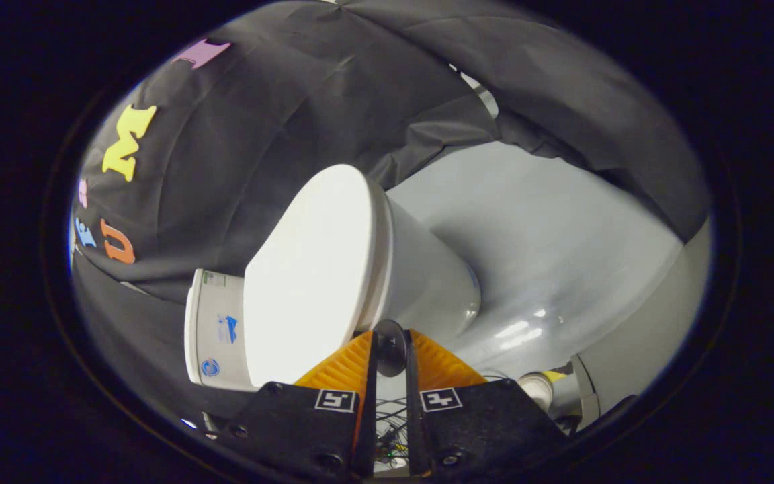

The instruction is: Open the toilet lid.

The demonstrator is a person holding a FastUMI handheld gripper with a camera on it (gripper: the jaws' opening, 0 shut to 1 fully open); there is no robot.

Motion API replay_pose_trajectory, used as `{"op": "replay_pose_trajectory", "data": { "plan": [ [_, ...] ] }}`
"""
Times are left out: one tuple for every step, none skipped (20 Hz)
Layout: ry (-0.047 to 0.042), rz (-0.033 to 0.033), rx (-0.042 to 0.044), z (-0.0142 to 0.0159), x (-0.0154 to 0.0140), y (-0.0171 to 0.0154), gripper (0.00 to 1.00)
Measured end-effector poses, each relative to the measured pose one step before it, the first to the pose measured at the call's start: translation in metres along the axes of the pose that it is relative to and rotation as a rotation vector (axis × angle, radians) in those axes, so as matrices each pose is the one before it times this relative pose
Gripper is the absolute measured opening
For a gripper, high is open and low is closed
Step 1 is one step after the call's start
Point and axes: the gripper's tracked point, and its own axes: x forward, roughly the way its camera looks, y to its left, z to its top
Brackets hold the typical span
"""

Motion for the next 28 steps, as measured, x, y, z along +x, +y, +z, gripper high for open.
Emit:
{"op": "replay_pose_trajectory", "data": {
  "plan": [
    [-0.00534, -0.00249, 0.00059, 0.00077, 0.00056, -0.00076, 0.22],
    [-0.00217, -0.00047, 0.01534, -0.00035, 0.00113, -0.00007, 0.22],
    [0.00079, 0.00547, 0.02729, 0.00142, -0.00016, -0.0002, 0.22],
    [0.00369, 0.00913, 0.03142, -0.00154, 0.00122, -0.00111, 0.22],
    [-0.00319, 0.00984, 0.01726, 0.00082, 0.00288, -0.00092, 0.22],
    [-0.00421, 0.00478, 0.00169, 0.00139, 0.00027, -0.00302, 0.22],
    [-0.00351, -0.00011, -0.0039, 0.00122, 0.00114, -0.00145, 0.22],
    [-0.0026, -0.00295, -0.00283, 0.00095, -0.00097, -0.00006, 0.22],
    [0.00165, -0.00245, -0.00186, 0.00019, 0.0011, 0.00006, 0.22],
    [-0.00248, 0.00174, -0.00624, 0.00062, -0.0024, 0.00183, 0.22],
    [-0.00425, 0.00343, -0.01767, 0.00089, 0.0008, -0.00022, 0.22],
    [-0.00643, 0.01211, -0.00481, 0.00131, -0.00115, 0.0032, 0.22],
    [-0.00905, 0.01266, 0.017, 0.00346, -0.0012, 0.00397, 0.22],
    [-0.00653, 0.01496, 0.01345, 0.00222, -0.00174, 0.00374, 0.18],
    [-0.00052, 0.00045, -0.01064, -0.00061, 0.00091, -0.00013, 0.16],
    [-0.00008, -0.00554, -0.02033, -0.00126, -0.0007, -0.0028, 0.16],
    [-0.00291, 0.00226, -0.01182, 0.00078, -0.00134, 0.00201, 0.15],
    [-0.00124, 0.00587, -0.0061, 0.00106, -0.00091, 0.00505, 0.15],
    [-0.001, 0.00366, -0.00546, 0.00111, -0.00121, 0.00229, 0.14],
    [0.00052, 0.00359, -0.00534, -0.0006, -0.00034, 0.00162, 0.13],
    [-0.00246, 0.00549, -0.00278, 0.00038, 0.00038, 0.00104, 0.13],
    [-0.00029, 0.00183, -0.00099, 0.00102, -0.00093, -0.00033, 0.12],
    [0.00154, -0.00839, -0.00077, 0.00027, 0.00155, -0.0027, 0.12],
    [-0.00137, 0.00675, 0.00505, -0.00021, -0.00196, 0.00203, 0.11],
    [-0.00619, 0.0043, -0.00356, 0.00169, 0.00039, 0.002, 0.11],
    [-0.00608, 0.00222, -0.00783, -0.00029, -0.0016, 0.00002, 0.1],
    [-0.00306, -0.00994, -0.00856, 0.00235, 0.0005, -0.00252, 0.08],
    [0.00846, -0.00748, -0.00066, -0.00264, -0.00126, -0.00082, 0.07]
  ]
}}
